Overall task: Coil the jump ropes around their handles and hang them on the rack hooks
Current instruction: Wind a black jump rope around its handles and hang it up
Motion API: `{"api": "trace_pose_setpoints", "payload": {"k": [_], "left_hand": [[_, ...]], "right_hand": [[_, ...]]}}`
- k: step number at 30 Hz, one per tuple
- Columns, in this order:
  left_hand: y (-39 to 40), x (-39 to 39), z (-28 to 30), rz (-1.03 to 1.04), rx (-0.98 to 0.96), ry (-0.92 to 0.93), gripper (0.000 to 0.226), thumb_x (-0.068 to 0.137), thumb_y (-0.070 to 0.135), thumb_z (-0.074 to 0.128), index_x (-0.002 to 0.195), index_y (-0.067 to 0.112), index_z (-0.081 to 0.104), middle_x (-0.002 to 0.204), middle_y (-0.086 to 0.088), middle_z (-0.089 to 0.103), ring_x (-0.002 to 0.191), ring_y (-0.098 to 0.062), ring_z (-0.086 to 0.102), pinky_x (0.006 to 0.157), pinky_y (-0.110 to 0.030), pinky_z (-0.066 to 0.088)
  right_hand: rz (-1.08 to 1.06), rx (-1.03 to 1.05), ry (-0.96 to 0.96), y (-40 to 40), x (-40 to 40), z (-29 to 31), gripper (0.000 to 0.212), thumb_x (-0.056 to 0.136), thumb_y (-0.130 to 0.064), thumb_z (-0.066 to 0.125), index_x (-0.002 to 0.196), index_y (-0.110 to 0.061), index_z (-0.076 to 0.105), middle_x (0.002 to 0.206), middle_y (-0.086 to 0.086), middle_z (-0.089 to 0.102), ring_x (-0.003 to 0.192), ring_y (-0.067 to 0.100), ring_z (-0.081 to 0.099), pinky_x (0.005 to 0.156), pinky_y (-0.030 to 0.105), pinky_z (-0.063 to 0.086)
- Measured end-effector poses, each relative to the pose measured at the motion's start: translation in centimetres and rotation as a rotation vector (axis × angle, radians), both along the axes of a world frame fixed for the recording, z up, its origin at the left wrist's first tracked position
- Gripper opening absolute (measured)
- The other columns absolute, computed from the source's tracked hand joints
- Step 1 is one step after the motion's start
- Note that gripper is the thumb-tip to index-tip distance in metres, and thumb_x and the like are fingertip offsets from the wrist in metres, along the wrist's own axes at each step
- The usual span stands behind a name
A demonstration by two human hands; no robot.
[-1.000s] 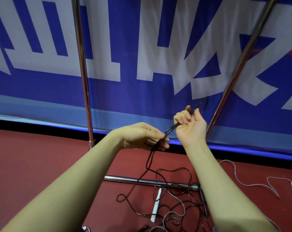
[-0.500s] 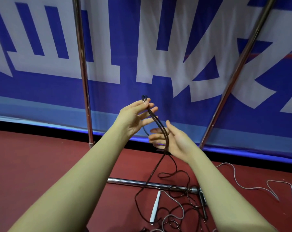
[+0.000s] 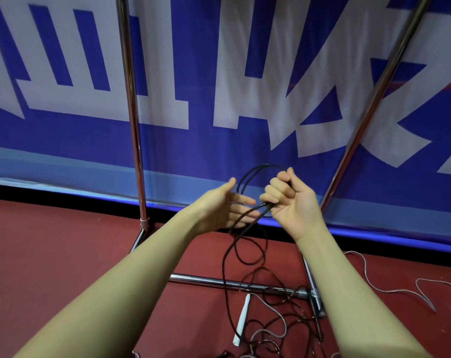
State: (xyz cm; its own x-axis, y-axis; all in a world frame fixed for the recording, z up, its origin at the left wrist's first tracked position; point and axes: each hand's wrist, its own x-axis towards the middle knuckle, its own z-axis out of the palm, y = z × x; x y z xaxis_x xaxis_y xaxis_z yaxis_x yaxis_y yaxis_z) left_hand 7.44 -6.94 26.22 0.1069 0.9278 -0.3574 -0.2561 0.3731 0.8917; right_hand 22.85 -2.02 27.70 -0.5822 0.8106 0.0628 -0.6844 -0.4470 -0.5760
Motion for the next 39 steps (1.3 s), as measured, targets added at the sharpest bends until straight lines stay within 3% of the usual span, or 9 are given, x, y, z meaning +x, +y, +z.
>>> {"api": "trace_pose_setpoints", "payload": {"k": [5,9,13,20,23,26,28,32,39], "left_hand": [[-1.0,0.5,0.1,-0.261,0.084,0.185,0.033,0.098,0.032,0.045,0.103,0.005,0.065,0.094,-0.012,0.073,0.088,-0.022,0.069,0.088,-0.028,0.052],[-1.1,1.1,0.1,-0.241,0.188,0.238,0.014,0.095,0.002,0.053,0.097,0.005,0.066,0.078,-0.004,0.072,0.068,-0.013,0.068,0.073,-0.024,0.057],[-0.8,1.2,1.3,-0.02,0.256,0.025,0.015,0.095,0.003,0.051,0.098,0.005,0.065,0.071,0.0,0.07,0.06,-0.009,0.064,0.064,-0.022,0.056],[0.0,1.3,2.8,0.343,0.252,-0.389,0.012,0.097,0.002,0.05,0.096,0.003,0.062,0.068,-0.005,0.071,0.061,-0.01,0.07,0.061,-0.025,0.059],[0.2,1.2,3.3,0.445,0.229,-0.478,0.012,0.097,0.001,0.05,0.092,0.001,0.06,0.064,-0.008,0.07,0.059,-0.012,0.07,0.058,-0.026,0.059],[0.4,0.5,3.3,0.553,0.228,-0.512,0.012,0.098,0.001,0.049,0.09,0.002,0.058,0.078,-0.011,0.068,0.08,-0.018,0.068,0.075,-0.032,0.055],[0.5,-0.2,3.0,0.609,0.234,-0.515,0.013,0.099,0.002,0.048,0.089,0.003,0.057,0.085,-0.012,0.064,0.094,-0.022,0.063,0.084,-0.035,0.05],[0.4,-0.7,2.3,0.496,0.232,-0.447,0.019,0.1,0.02,0.049,0.092,0.006,0.058,0.085,-0.016,0.069,0.074,-0.021,0.072,0.068,-0.033,0.061],[-0.3,1.0,0.9,-0.017,0.022,-0.076,0.064,0.102,0.053,0.02,0.101,0.004,0.062,0.087,-0.014,0.073,0.077,-0.026,0.072,0.072,-0.035,0.057]], "right_hand": [[-0.118,-0.09,0.114,0.7,0.5,-0.4,0.037,0.095,-0.027,0.041,0.062,-0.013,0.051,0.045,-0.008,0.024,0.039,0.007,0.016,0.041,0.019,0.032],[-0.229,-0.125,0.042,1.3,0.6,-0.8,0.037,0.103,-0.03,0.033,0.075,-0.011,0.05,0.05,-0.006,0.035,0.042,0.008,0.033,0.053,0.022,0.041],[-0.153,-0.09,-0.313,1.7,1.1,-2.0,0.041,0.102,-0.039,0.037,0.096,-0.008,0.063,0.088,0.005,0.066,0.084,0.019,0.062,0.078,0.032,0.049],[0.239,0.102,-0.675,0.1,0.4,-3.9,0.058,0.101,-0.05,0.023,0.105,-0.008,0.063,0.102,0.011,0.07,0.096,0.021,0.066,0.089,0.034,0.046],[0.367,0.194,-0.727,-0.2,0.2,-3.8,0.066,0.099,-0.053,0.019,0.1,-0.009,0.068,0.092,0.011,0.073,0.094,0.022,0.068,0.088,0.034,0.044],[0.408,0.232,-0.699,-0.3,0.4,-3.4,0.067,0.094,-0.055,0.026,0.085,-0.011,0.075,0.074,0.005,0.065,0.076,0.021,0.065,0.083,0.034,0.044],[0.42,0.249,-0.651,-0.4,0.4,-3.2,0.053,0.089,-0.054,0.042,0.082,-0.011,0.073,0.068,0.0,0.056,0.061,0.015,0.055,0.076,0.031,0.048],[0.358,0.214,-0.384,-0.5,0.4,-2.1,0.029,0.067,-0.035,0.082,0.077,-0.013,0.065,0.058,-0.007,0.04,0.044,0.005,0.032,0.043,0.018,0.033],[-0.047,-0.007,-0.001,-0.7,1.1,1.3,0.02,0.09,-0.024,0.047,0.075,-0.012,0.052,0.053,-0.008,0.031,0.039,0.005,0.026,0.037,0.016,0.022]]}}
